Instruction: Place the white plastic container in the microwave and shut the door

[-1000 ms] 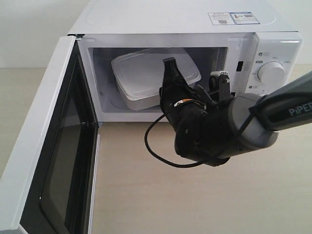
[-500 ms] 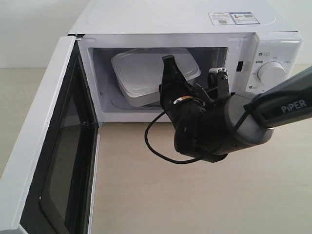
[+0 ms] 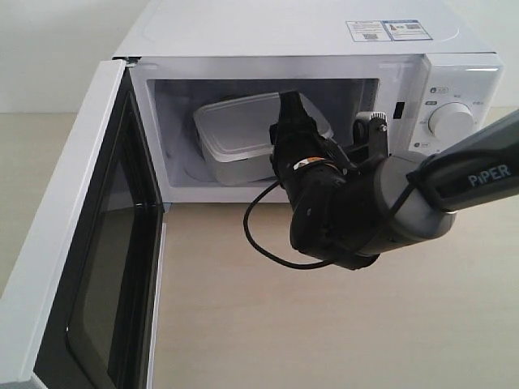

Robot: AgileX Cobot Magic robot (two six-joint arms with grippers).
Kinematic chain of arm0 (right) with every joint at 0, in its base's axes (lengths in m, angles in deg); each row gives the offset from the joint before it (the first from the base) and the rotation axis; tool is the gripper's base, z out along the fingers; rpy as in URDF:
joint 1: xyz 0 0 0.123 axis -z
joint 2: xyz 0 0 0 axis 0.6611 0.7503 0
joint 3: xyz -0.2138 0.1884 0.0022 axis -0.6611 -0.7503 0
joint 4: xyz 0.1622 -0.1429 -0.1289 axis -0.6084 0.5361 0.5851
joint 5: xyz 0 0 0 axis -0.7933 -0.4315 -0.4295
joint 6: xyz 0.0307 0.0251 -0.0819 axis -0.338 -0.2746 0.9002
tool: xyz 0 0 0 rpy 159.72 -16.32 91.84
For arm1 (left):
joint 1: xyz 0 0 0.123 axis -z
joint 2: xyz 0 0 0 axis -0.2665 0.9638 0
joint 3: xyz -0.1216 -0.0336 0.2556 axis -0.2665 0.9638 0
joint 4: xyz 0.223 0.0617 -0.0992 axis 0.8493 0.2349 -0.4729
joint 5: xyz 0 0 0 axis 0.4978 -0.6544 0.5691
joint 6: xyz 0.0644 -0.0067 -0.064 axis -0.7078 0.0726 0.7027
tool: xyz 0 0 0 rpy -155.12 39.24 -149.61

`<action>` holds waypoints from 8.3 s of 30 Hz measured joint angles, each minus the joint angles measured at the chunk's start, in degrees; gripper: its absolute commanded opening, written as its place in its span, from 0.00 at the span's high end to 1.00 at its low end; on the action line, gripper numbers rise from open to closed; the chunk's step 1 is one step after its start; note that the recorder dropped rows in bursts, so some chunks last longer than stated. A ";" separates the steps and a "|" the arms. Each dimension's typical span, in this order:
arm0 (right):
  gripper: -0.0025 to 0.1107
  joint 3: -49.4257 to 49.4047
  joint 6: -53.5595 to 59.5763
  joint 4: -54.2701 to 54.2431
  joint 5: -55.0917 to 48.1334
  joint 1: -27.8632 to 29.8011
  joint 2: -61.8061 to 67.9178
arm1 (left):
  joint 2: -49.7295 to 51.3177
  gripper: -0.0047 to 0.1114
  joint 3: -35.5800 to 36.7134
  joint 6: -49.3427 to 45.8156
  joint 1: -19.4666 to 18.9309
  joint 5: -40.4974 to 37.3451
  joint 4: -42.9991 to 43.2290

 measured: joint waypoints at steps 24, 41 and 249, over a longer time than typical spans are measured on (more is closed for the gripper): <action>0.61 -15.61 4.24 9.38 -3.15 -1.05 -14.08 | 0.00 0.92 0.00 0.00 0.00 0.00 0.00; 0.98 -18.38 33.53 41.12 -7.86 -1.05 -17.04 | 0.00 0.92 0.00 0.00 0.00 0.00 0.00; 0.98 -46.82 106.46 -13.00 -2.47 7.39 -68.47 | 1.44 0.92 -24.99 6.61 0.00 28.87 11.63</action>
